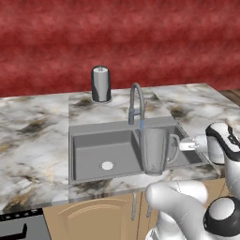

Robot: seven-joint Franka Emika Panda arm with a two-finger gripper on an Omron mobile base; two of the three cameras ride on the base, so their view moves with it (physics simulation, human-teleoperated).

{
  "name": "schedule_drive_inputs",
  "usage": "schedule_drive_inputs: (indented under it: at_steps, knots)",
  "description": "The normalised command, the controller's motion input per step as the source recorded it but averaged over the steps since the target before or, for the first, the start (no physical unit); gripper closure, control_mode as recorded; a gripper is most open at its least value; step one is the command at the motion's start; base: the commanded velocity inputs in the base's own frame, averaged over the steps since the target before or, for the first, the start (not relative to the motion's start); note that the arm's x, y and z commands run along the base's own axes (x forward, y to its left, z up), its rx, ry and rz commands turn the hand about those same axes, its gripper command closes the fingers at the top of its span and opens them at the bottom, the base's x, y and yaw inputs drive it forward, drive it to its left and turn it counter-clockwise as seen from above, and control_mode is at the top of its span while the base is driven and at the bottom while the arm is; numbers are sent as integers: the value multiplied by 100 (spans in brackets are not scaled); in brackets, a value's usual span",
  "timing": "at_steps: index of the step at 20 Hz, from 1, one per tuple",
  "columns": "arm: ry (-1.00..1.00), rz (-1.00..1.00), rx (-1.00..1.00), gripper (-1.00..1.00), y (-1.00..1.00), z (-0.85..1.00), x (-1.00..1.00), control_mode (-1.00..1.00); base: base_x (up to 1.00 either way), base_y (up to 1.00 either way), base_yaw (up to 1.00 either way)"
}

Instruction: Turn on the sink faucet and place the jug under the water for a few seconds to fill it up.

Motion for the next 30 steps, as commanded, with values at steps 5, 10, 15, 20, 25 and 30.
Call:
schedule_drive_inputs:
  at_steps: [5,10,15,20,25,30]
  knots:
    - [11,7,0,100,-22,-4,38,-100,0,0,0]
    - [2,7,-1,100,-23,-1,31,-100,0,0,0]
    - [0,10,-2,100,-20,0,21,-100,0,0,0]
    - [-6,10,-7,100,-1,0,7,-100,0,0,0]
    - [-13,12,-5,100,-1,0,20,-100,0,0,0]
    - [-13,11,-1,100,-8,-1,28,-100,0,0,0]
